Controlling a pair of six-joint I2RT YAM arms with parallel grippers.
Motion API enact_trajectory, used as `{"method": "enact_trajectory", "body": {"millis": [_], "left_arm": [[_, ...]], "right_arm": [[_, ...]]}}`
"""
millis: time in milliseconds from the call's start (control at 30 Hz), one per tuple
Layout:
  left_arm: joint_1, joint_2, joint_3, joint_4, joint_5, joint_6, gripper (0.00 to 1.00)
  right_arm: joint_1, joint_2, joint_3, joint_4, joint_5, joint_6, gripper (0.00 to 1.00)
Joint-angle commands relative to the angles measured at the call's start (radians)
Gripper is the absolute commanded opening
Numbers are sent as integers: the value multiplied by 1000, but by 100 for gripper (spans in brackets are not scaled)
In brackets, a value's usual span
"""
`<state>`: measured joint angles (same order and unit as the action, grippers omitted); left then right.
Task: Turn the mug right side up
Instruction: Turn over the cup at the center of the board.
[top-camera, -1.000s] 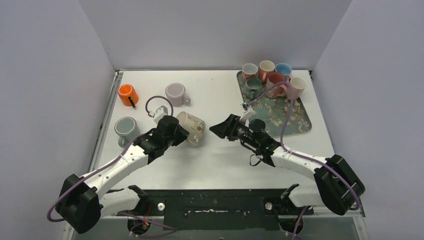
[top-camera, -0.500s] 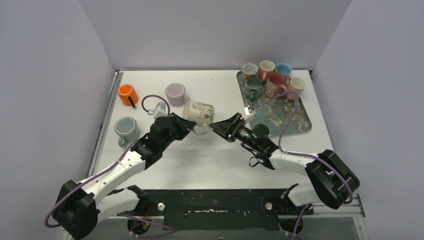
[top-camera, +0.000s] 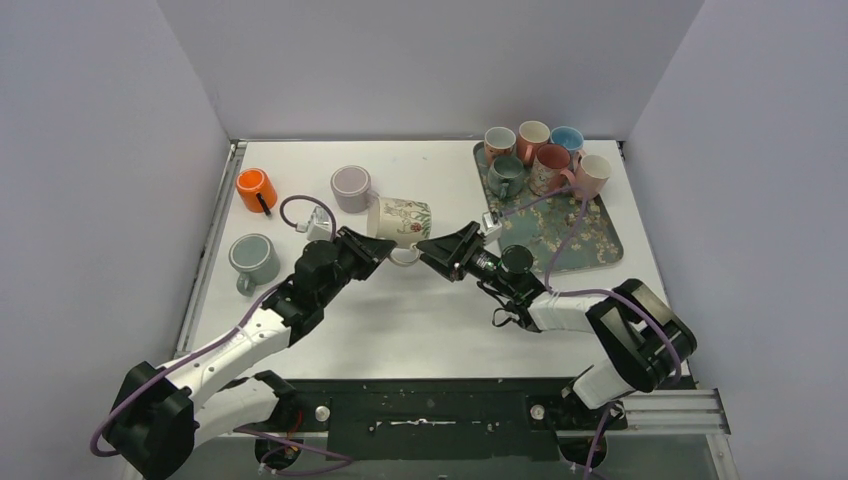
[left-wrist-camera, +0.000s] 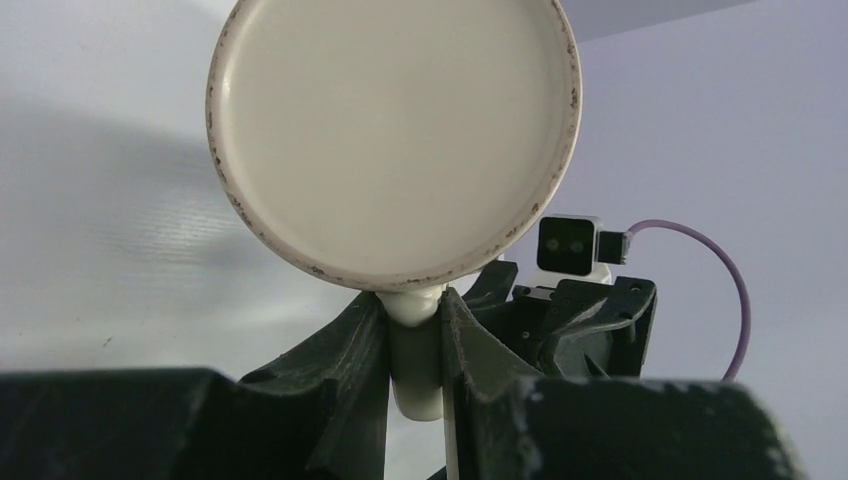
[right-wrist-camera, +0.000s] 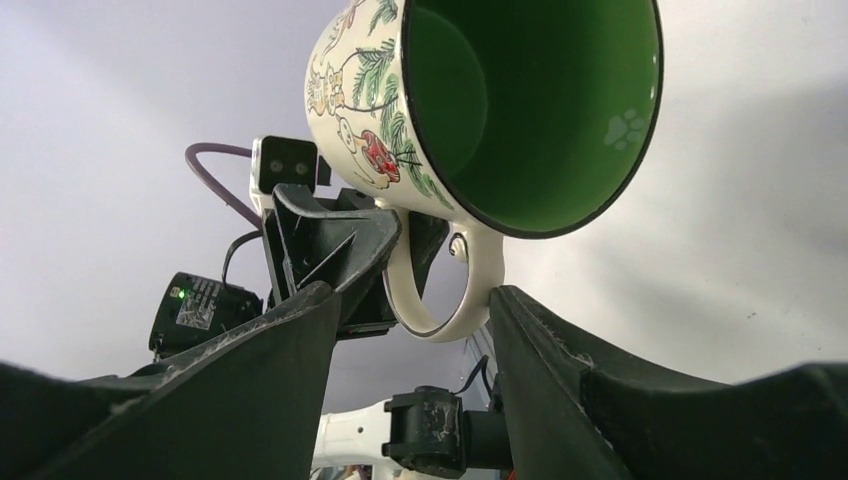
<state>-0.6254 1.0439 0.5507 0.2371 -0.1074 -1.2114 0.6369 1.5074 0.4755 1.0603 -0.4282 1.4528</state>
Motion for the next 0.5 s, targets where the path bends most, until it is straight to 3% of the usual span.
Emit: {"method": "enact_trajectory", "body": {"millis": [0,267,467], "left_arm": [[-11,-55,20,345,80,-37,0],[-11,-82,25,318,63,-3,0],[-10,-81,8,359,73,-17,0]], "right_arm": [[3,15,83,105,-28,28,57],[4,9,96,35,-12,15,57],[6,40,109,113,-27,36,53]]}}
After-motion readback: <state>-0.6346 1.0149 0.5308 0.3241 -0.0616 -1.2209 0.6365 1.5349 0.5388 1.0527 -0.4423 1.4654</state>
